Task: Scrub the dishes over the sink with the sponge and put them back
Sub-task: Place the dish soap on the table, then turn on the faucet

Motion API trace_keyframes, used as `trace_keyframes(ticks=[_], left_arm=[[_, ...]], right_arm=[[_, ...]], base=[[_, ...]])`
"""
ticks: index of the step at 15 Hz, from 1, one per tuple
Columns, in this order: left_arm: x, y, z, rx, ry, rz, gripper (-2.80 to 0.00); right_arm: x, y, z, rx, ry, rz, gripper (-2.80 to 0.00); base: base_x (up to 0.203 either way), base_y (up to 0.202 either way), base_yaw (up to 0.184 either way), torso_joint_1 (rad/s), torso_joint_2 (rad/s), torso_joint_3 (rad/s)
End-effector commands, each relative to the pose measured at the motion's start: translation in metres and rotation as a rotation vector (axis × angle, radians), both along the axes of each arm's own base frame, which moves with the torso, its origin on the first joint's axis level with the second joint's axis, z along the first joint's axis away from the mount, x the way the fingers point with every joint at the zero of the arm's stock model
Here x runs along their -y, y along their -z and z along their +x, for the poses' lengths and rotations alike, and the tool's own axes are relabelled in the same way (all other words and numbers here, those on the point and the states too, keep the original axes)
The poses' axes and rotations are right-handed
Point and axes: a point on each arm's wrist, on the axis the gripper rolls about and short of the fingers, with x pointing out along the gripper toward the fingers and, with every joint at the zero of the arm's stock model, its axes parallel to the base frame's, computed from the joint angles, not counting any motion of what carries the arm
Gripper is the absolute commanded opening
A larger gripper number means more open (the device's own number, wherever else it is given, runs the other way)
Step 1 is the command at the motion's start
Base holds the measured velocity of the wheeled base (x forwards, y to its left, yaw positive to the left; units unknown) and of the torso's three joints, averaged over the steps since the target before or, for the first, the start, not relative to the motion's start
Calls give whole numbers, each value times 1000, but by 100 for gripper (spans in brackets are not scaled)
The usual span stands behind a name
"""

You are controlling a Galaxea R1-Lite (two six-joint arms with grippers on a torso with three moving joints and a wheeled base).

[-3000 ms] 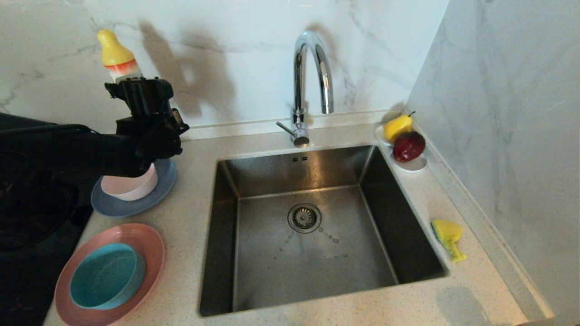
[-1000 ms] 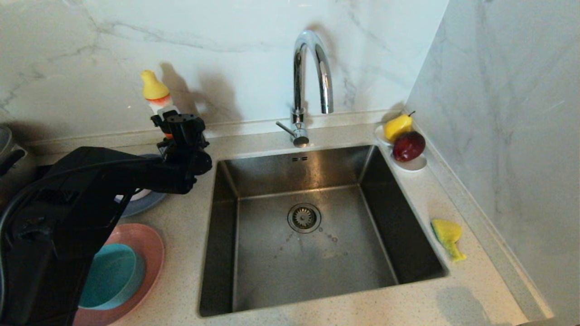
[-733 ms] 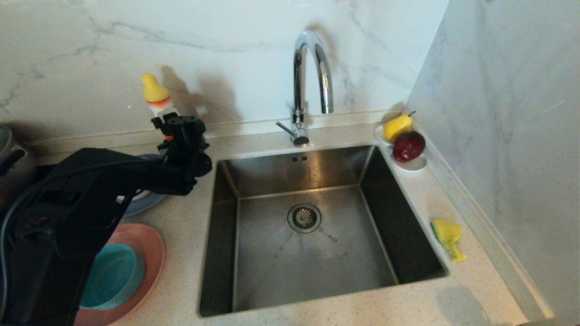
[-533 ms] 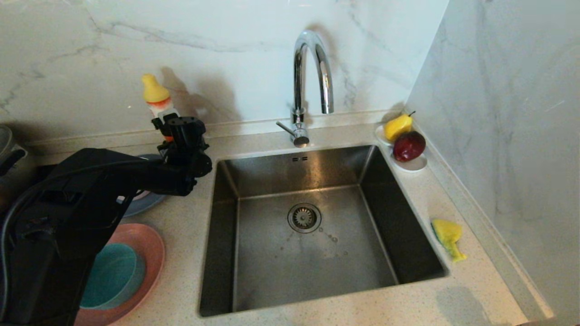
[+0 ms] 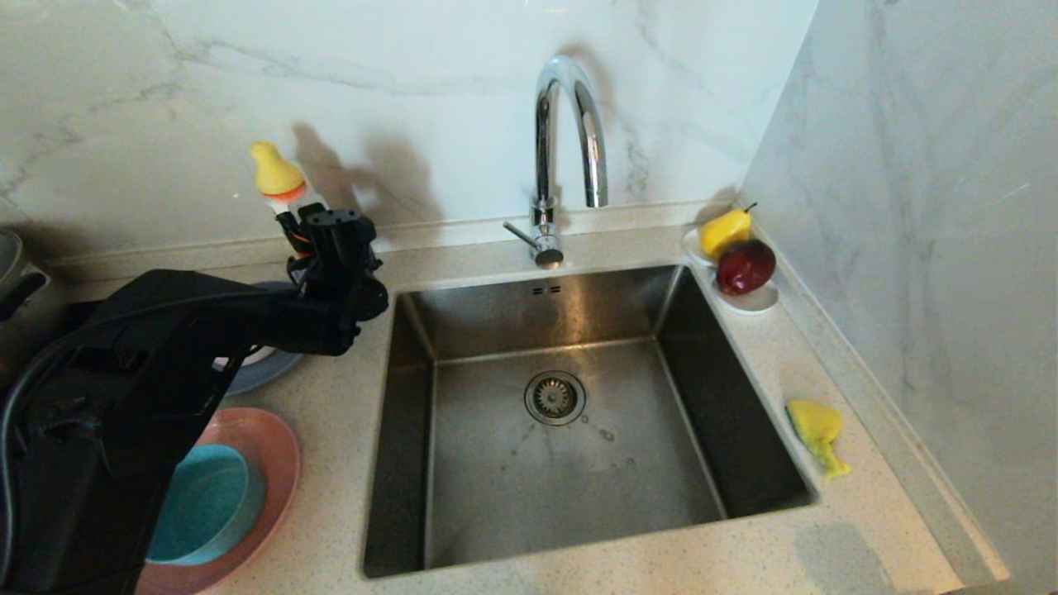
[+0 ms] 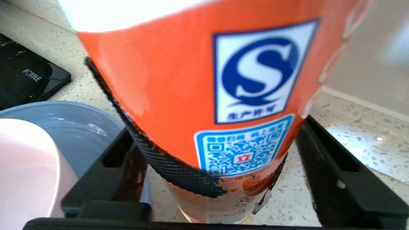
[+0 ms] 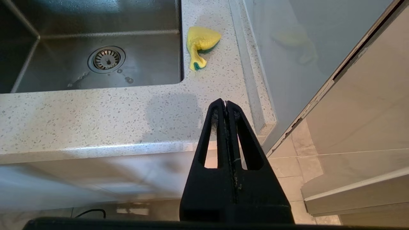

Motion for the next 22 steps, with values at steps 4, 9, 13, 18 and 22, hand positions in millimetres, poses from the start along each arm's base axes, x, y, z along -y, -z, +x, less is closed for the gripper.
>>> trace_keyframes(ticks=[4,9,13,18,22], left_arm=[[-1,-40,-14,75,-11,-10,0],[-4,-86,-36,151,-11,-16,0],[-7,-131,-61,219,-8,-4,0],[-10,-188,-104,273,11,-9,0],[-15,-226,-151,292,32,-29,0]], right_arm=[[0,0,0,0,0,0,-280],[0,0,0,1,0,0,-280],[0,0,0,1,0,0,-280],[0,0,0,1,-1,0,-280],[0,0,0,1,0,0,-280]], base=[[0,0,0,0,0,0],[0,0,0,0,0,0],[0,0,0,0,0,0],[0,0,0,0,0,0],[0,0,0,0,0,0]])
